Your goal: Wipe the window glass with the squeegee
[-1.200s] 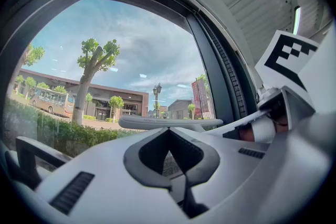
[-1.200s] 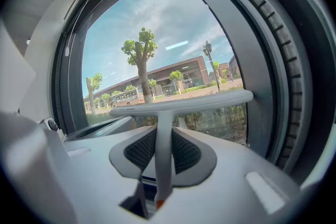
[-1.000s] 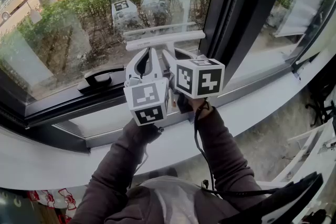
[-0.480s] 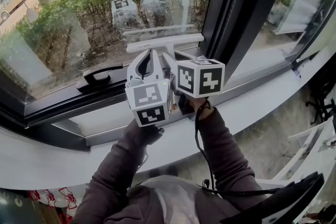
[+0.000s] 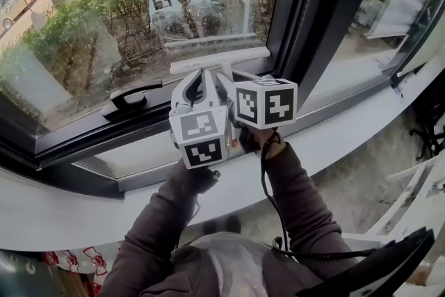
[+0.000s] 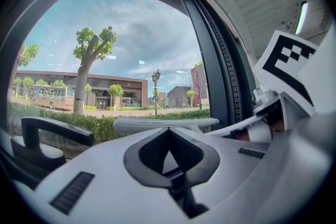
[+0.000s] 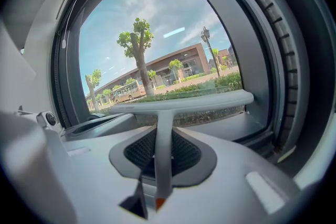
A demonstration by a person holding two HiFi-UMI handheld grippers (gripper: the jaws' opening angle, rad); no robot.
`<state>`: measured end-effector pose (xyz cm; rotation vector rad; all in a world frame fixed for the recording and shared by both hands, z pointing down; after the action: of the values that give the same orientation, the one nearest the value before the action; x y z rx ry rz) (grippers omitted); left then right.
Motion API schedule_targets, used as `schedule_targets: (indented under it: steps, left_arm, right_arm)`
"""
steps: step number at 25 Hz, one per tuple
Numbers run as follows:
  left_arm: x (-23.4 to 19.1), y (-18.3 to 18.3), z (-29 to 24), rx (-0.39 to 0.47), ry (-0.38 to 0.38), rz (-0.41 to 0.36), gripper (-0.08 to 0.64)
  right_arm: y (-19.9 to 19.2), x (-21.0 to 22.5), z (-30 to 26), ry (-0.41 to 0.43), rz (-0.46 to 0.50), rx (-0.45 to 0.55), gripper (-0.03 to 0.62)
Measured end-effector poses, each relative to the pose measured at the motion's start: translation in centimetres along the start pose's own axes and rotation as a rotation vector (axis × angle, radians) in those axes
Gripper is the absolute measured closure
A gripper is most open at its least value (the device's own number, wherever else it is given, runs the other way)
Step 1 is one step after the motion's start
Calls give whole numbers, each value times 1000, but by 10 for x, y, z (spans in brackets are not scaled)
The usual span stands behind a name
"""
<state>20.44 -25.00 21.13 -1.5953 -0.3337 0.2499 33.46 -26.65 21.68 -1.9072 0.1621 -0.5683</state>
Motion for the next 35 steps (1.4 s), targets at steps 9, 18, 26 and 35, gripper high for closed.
schedule_targets:
  steps: [9, 18, 26, 35]
  left_arm:
    - [4, -3, 6, 7, -12, -19, 560]
    - [11, -6, 19, 34, -31, -15, 560]
    - [13, 1, 32, 96, -36, -27, 560]
    - [-4, 29, 51, 170, -13, -42, 560]
  right_arm:
    - [-7, -1, 5, 4, -10, 8, 513]
    - [-16, -5, 17, 19, -3, 29, 514]
    - [-12, -15, 29, 38, 26, 81, 514]
    - [11, -46, 36, 65, 77, 133, 514]
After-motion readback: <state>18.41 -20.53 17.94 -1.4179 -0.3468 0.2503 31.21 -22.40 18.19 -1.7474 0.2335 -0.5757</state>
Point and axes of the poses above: the fingertips, and each gripper's own axes: z backward along the fingers, x to its right, y out of its top, the point moved 10 cm from there along z, backward along the fingers, and after that the axes turned 1 degree about -z, right-handed, at the moved point
